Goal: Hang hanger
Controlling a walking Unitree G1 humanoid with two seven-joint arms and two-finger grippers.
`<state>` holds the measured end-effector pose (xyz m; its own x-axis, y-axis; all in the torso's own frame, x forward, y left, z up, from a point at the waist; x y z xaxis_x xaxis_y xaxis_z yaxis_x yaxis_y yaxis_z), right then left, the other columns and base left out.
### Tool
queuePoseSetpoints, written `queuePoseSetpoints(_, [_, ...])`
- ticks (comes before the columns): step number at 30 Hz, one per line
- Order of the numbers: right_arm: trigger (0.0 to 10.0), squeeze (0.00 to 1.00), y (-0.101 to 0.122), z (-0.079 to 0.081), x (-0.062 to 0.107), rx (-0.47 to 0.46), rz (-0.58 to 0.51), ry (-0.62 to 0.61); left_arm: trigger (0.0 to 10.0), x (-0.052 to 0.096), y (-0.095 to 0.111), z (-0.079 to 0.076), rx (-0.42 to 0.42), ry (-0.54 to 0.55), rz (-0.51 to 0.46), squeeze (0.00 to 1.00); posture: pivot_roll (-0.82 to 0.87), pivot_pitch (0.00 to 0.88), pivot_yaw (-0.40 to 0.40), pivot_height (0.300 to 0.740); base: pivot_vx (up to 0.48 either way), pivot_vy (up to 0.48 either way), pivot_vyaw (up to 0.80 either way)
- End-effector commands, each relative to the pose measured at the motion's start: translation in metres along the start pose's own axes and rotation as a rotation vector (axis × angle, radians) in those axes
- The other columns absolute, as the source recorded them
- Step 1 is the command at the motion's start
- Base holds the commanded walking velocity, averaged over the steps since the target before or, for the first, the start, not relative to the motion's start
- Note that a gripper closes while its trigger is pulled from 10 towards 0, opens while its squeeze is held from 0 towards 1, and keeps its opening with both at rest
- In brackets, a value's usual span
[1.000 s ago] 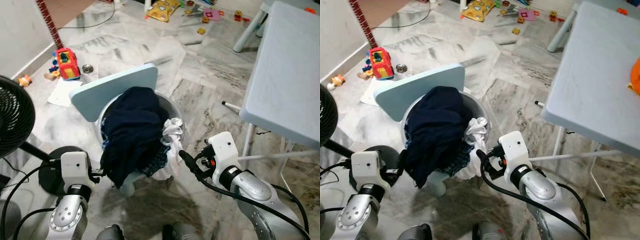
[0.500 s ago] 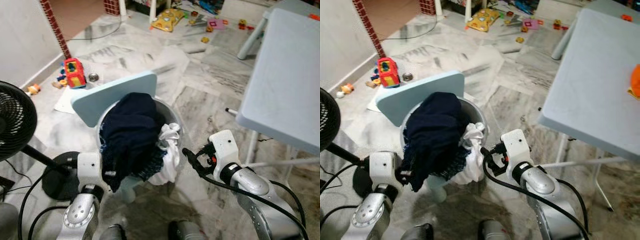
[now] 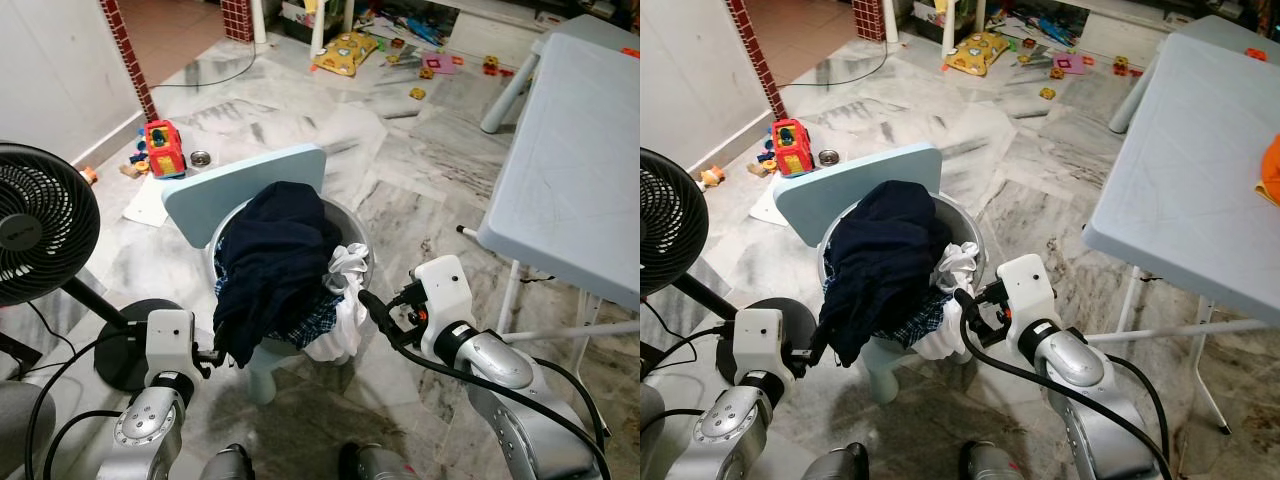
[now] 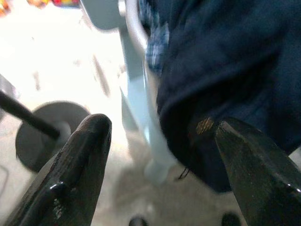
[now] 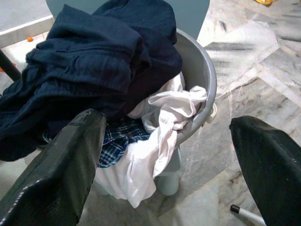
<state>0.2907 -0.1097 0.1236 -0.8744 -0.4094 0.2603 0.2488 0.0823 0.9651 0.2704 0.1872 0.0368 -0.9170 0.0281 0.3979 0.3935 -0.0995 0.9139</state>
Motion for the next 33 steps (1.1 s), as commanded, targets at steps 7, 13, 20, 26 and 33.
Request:
queuePoseSetpoints(7, [10.0, 0.0, -0.002, -0.003, 0.012, 0.007, 0.022, -0.015, 10.0, -0.012, -0.02, 0.018, -0.059, -0.007, 0.102, 0.0, -0.16, 0.252, -0.059, 0.74, 0.0, 0.0, 0.0])
queuePoseSetpoints(13, [10.0, 0.0, -0.007, -0.003, 0.022, 0.008, 0.051, -0.019, 10.0, -0.026, -0.012, 0.006, -0.037, -0.08, 0.067, 0.0, -0.19, 0.284, -0.07, 0.74, 0.0, 0.0, 0.0])
queuePoseSetpoints(20, [10.0, 0.0, -0.005, -0.004, 0.026, 0.008, 0.063, -0.024, 10.0, -0.042, -0.012, -0.004, -0.032, -0.121, 0.068, 0.0, -0.21, 0.311, -0.077, 0.74, 0.0, 0.0, 0.0])
queuePoseSetpoints(26, [10.0, 0.0, -0.006, -0.004, 0.032, 0.007, 0.073, -0.033, 0.0, -0.052, -0.013, -0.006, -0.004, -0.132, 0.069, 0.0, -0.23, 0.327, -0.074, 0.74, 0.0, 0.0, 0.0])
queuePoseSetpoints(33, [10.0, 0.0, -0.008, -0.006, 0.035, 0.007, 0.083, -0.047, 0.0, -0.056, -0.012, -0.006, -0.008, -0.14, 0.056, 0.0, -0.23, 0.328, -0.07, 0.74, 0.0, 0.0, 0.0])
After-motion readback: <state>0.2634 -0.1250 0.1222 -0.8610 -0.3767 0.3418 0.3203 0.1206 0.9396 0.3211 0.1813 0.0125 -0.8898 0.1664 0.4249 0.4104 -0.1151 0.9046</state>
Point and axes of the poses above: a point about 5 cm out from each wrist's last joint towards the gripper, its own x axis pointing back from the gripper into the wrist, its own y axis along the axis of the wrist's last joint, z = x × y, the point moved 4 cm from there along -x, pointing out of the wrist towards the gripper, and after that the axes turned 5 degrees about -x, right-handed, at the moved point
